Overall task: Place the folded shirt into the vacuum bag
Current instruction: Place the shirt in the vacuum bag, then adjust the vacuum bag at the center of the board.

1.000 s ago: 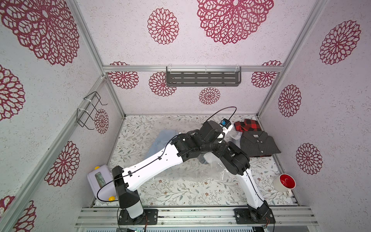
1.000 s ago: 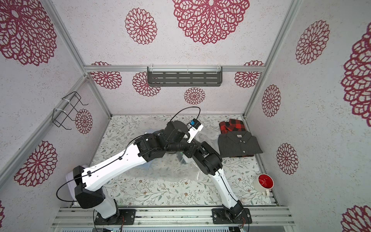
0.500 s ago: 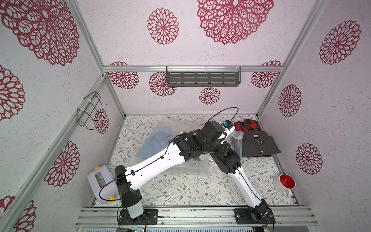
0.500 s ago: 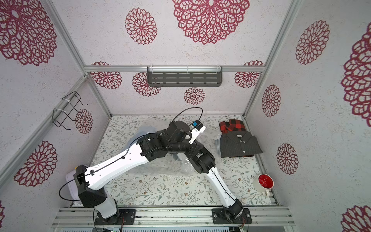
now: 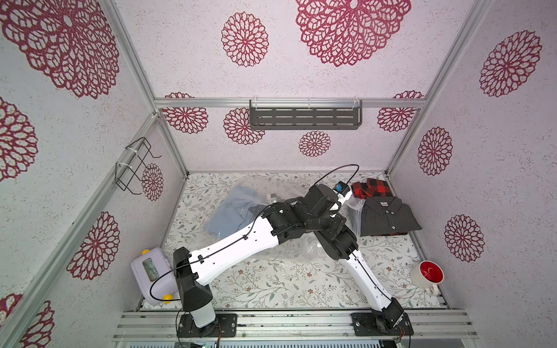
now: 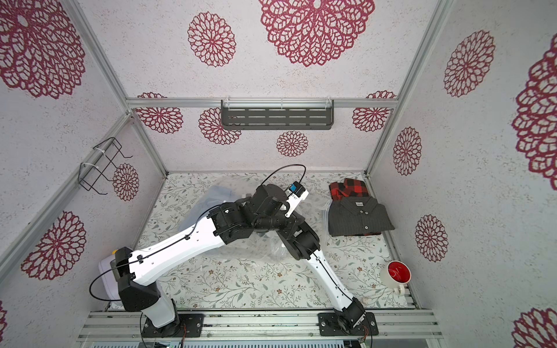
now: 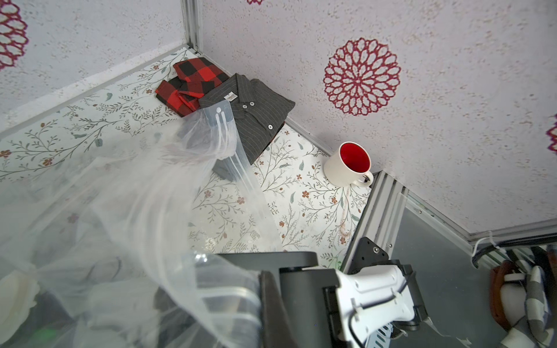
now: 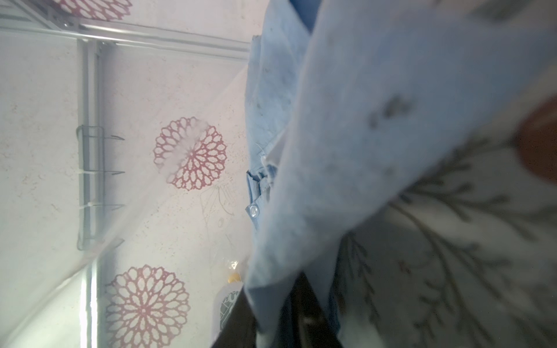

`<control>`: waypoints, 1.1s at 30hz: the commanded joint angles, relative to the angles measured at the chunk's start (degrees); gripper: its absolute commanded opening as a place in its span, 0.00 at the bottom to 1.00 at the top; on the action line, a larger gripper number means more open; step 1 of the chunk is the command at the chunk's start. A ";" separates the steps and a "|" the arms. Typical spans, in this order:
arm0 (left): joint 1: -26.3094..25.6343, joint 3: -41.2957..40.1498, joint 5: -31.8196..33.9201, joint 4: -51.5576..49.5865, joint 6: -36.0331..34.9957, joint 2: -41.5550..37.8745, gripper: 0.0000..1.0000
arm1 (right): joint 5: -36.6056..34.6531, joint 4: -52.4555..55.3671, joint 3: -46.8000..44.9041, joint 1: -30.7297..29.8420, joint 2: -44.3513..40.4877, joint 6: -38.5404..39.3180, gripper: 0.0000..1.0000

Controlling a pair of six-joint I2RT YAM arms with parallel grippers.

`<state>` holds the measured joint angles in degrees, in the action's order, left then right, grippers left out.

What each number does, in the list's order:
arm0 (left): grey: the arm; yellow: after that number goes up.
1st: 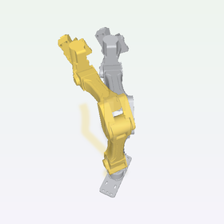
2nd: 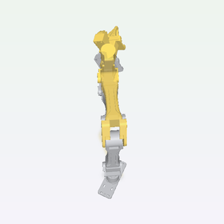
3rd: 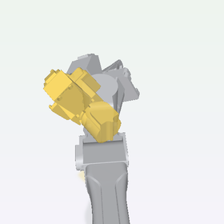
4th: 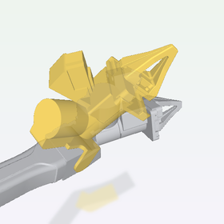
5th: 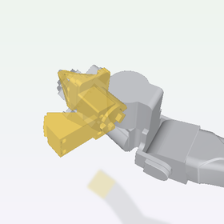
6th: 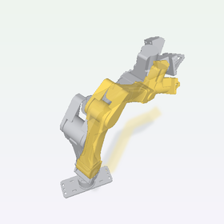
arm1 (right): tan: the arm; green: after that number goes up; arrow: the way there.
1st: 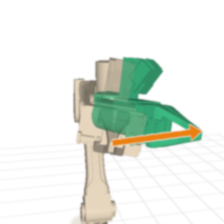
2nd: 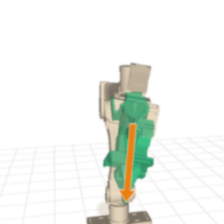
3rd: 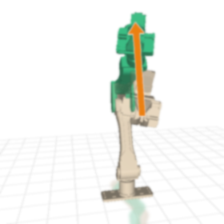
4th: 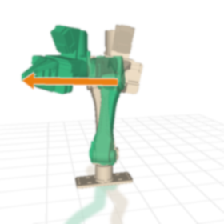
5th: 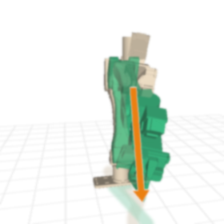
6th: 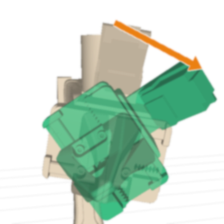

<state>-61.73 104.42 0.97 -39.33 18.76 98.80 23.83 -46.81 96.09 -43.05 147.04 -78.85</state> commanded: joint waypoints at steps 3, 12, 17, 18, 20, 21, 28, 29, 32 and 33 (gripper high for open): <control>0.54 -5.02 5.43 5.44 1.48 -3.12 0.00 | 0.64 1.31 -10.00 0.83 -10.22 5.95 0.42; 3.22 -10.24 5.64 9.82 3.18 -4.16 0.00 | 0.47 -5.16 -36.69 4.95 -27.68 10.69 0.61; 4.20 -11.93 4.64 12.01 4.25 -3.41 0.00 | 0.41 -4.93 -48.16 6.52 -37.90 14.31 0.66; 4.39 -12.37 4.42 12.45 4.47 -3.23 0.00 | 0.03 -4.52 -50.93 6.81 -40.13 15.13 0.67; 4.77 -13.16 4.17 13.25 4.93 -2.86 0.00 | -1.19 -4.07 -56.60 7.68 -44.56 16.32 0.68; 5.00 -13.49 3.94 13.64 5.16 -2.59 0.00 | -1.81 -4.08 -59.71 8.32 -47.03 16.73 0.68; 6.35 -15.21 3.26 15.57 6.79 -0.60 0.00 | -3.15 2.49 -73.82 13.47 -65.91 21.37 0.72; 6.52 -15.35 3.49 15.71 6.89 -0.31 0.00 | -3.23 5.16 -74.53 14.13 -69.06 22.55 0.73; 7.09 -15.74 3.73 16.19 7.06 0.96 0.00 | -3.23 12.83 -75.76 16.11 -77.68 25.37 0.75; 7.28 -15.96 3.64 16.41 7.13 1.34 0.00 | -3.36 15.51 -76.03 17.16 -80.63 26.20 0.75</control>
<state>-55.66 89.23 4.14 -24.80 25.23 98.48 21.06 -38.63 20.36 -27.49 73.01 -57.78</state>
